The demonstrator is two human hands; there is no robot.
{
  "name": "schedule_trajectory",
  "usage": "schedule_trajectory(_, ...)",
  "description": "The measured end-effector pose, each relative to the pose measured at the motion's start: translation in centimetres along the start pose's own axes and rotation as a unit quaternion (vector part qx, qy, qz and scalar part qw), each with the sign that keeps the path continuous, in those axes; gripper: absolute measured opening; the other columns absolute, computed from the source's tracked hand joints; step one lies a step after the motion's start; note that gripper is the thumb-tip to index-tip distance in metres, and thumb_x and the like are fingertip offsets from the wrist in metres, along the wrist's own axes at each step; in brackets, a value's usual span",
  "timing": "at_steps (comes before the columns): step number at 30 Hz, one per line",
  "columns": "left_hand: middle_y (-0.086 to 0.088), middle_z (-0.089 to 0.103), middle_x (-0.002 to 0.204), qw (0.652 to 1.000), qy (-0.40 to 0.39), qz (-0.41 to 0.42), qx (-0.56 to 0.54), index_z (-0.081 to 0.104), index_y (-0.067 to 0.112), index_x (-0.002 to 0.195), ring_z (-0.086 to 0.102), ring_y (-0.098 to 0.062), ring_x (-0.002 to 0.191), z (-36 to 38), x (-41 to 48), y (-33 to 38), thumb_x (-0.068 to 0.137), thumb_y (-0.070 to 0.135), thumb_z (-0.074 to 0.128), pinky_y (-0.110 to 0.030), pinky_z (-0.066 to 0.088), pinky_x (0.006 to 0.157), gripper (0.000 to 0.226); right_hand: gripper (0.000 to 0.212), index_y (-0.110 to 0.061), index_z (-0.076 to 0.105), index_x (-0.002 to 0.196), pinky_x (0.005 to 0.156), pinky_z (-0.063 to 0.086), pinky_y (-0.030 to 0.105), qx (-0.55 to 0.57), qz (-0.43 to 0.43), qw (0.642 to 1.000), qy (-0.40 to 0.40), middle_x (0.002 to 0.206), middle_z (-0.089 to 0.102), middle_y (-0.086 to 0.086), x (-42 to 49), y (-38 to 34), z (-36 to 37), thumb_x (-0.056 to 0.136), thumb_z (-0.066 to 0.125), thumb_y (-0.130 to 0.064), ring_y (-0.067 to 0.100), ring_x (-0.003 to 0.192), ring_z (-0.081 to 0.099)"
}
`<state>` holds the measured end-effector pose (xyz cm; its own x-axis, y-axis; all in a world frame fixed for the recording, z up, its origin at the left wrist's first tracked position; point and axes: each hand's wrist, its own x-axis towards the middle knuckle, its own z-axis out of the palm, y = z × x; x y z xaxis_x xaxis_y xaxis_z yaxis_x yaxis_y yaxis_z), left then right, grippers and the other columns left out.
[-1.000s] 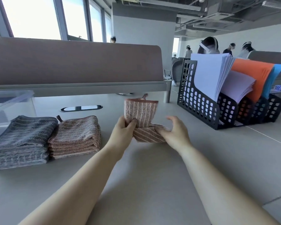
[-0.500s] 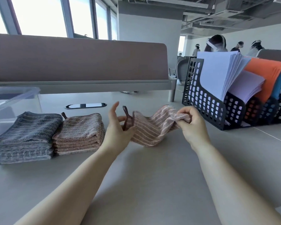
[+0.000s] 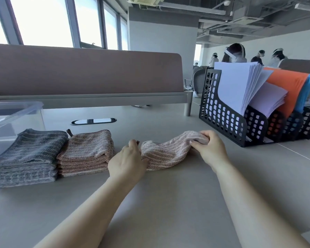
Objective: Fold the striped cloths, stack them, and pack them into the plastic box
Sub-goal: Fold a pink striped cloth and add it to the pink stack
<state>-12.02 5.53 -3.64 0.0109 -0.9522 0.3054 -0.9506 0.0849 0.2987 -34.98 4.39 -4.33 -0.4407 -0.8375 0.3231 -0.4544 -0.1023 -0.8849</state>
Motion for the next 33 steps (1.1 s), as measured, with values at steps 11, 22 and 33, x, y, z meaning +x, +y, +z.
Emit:
schedule_trajectory(11, 0.002, 0.062, 0.077, 0.883, -0.035, -0.121, -0.452, 0.052, 0.016, 0.098, 0.062, -0.02, 0.077, 0.9, 2.3, -1.2, 0.069, 0.033, 0.071, -0.034, 0.053, 0.082, 0.039, 0.04, 0.007, 0.067, 0.098, 0.064, 0.035, 0.027, 0.029, 0.128, 0.991, 0.031, 0.09, 0.068, 0.014, 0.7, 1.2, -0.7, 0.078, 0.075, -0.027, 0.025, 0.081, 0.06)
schedule_trajectory(22, 0.0, 0.057, 0.079, 0.905, -0.086, -0.067, -0.412, 0.052, 0.02, 0.098, 0.05, -0.013, 0.066, 0.8, 1.8, -1.9, 0.065, 0.016, 0.078, -0.023, 0.038, 0.055, 0.041, 0.039, -0.011, 0.061, 0.096, 0.069, 0.039, 0.027, -0.032, 0.039, 0.998, -0.031, 0.091, 0.061, -0.001, 0.7, 1.8, -3.2, 0.092, 0.051, -0.048, 0.016, 0.087, 0.054)
schedule_trajectory(33, -0.011, 0.064, 0.113, 0.971, 0.019, -0.051, -0.231, 0.054, 0.015, 0.123, 0.058, -0.031, 0.106, 0.2, 1.1, -1.4, 0.096, 0.027, 0.047, -0.033, 0.043, 0.081, 0.031, 0.026, -0.019, 0.06, 0.091, 0.079, 0.043, 0.038, -0.177, -0.01, 0.984, -0.006, 0.075, 0.061, -0.002, 1.1, 2.8, -2.7, 0.095, 0.048, -0.042, 0.026, 0.081, 0.059)
